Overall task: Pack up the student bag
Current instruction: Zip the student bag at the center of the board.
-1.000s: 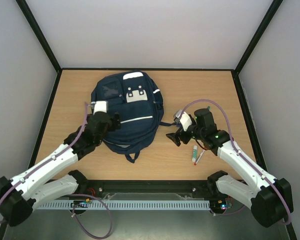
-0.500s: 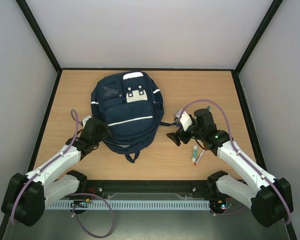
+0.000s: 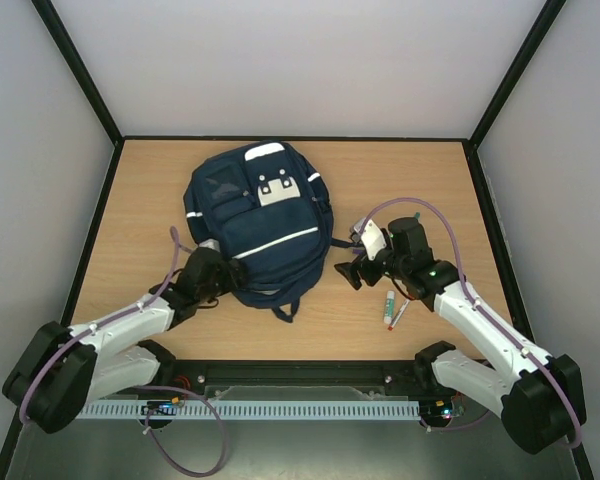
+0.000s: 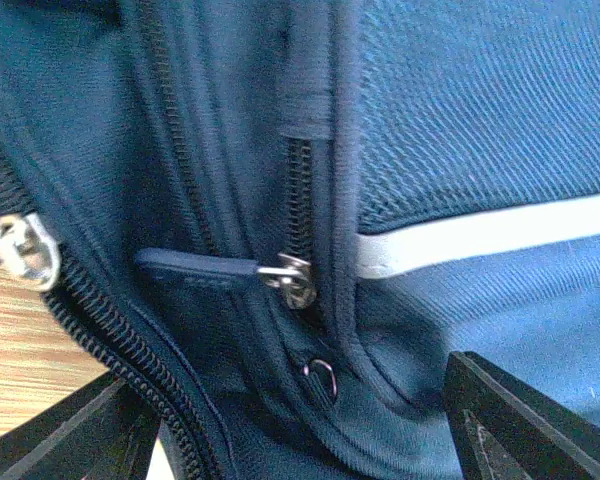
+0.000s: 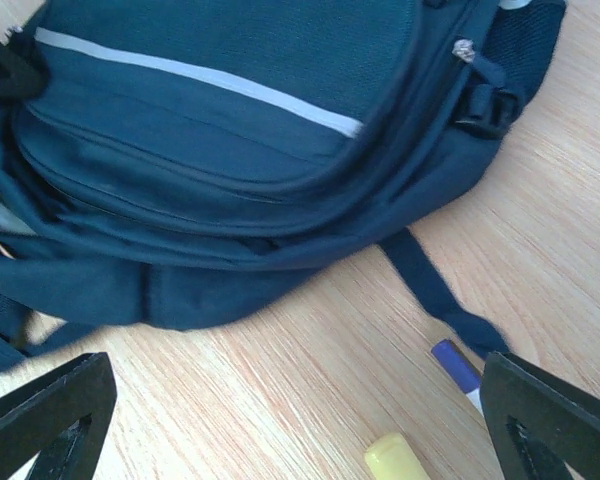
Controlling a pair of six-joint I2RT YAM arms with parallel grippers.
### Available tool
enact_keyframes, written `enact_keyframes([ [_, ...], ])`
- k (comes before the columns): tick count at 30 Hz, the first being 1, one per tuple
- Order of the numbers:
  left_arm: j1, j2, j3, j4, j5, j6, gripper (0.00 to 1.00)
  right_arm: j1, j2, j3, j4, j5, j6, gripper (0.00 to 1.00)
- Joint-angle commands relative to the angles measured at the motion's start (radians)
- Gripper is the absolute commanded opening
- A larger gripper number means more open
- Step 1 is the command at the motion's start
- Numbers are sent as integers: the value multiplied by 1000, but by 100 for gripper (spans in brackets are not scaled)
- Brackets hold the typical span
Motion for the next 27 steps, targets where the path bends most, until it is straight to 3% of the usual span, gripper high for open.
enact_keyframes([
  [1,-120,64,63,82,93,48,78,0,31,17,-33,-87,-26,99],
  [6,-224,95,201,-117,-13,127,78,0,193,179,-142,-207,-29,98],
  [12,-227,-112,203,-320,-177,165,80,1,405,415,-234,-332,-15,73],
  [17,-182,-251,117,-322,-241,191,79,10,592,492,-204,-358,6,53],
  [21,-105,-173,130,-337,-120,212,77,16,720,529,-220,-324,37,43],
  [27,-101,31,189,-372,-104,283,79,18,790,513,-211,-284,44,41],
])
